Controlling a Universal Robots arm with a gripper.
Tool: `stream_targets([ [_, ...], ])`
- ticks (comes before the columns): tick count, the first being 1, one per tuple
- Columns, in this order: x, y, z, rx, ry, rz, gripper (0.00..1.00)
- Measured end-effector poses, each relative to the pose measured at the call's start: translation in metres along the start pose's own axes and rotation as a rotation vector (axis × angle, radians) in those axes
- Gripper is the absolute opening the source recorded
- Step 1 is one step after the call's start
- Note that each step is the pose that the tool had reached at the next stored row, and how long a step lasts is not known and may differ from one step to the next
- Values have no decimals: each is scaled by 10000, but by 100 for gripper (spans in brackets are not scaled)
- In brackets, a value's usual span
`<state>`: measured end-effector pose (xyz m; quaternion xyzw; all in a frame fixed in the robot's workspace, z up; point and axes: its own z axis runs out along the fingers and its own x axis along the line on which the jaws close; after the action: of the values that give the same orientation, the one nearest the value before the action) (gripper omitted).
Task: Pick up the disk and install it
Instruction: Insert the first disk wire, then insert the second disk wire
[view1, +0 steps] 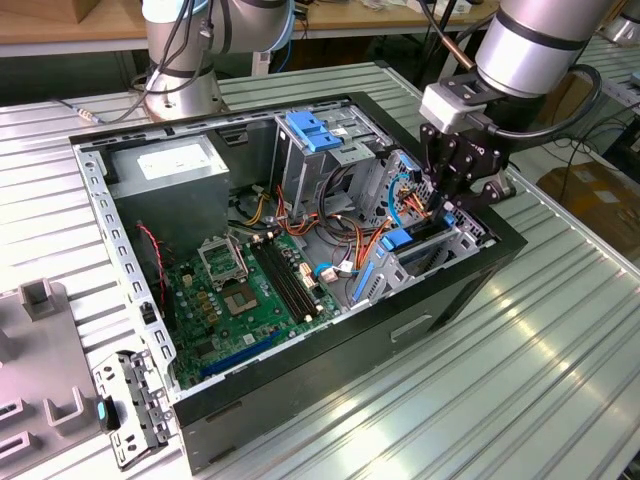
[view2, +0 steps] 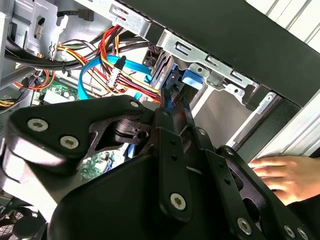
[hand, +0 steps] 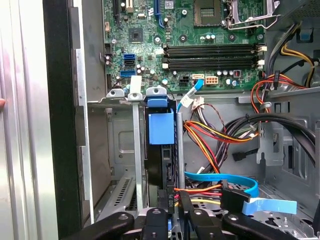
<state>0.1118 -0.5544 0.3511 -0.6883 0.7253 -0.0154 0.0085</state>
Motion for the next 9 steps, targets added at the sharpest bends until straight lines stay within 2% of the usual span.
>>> stream_targets([
  [1, 0, 0, 0, 0, 0, 0, 11],
  [9, 1, 0, -1, 0, -8, 0, 11],
])
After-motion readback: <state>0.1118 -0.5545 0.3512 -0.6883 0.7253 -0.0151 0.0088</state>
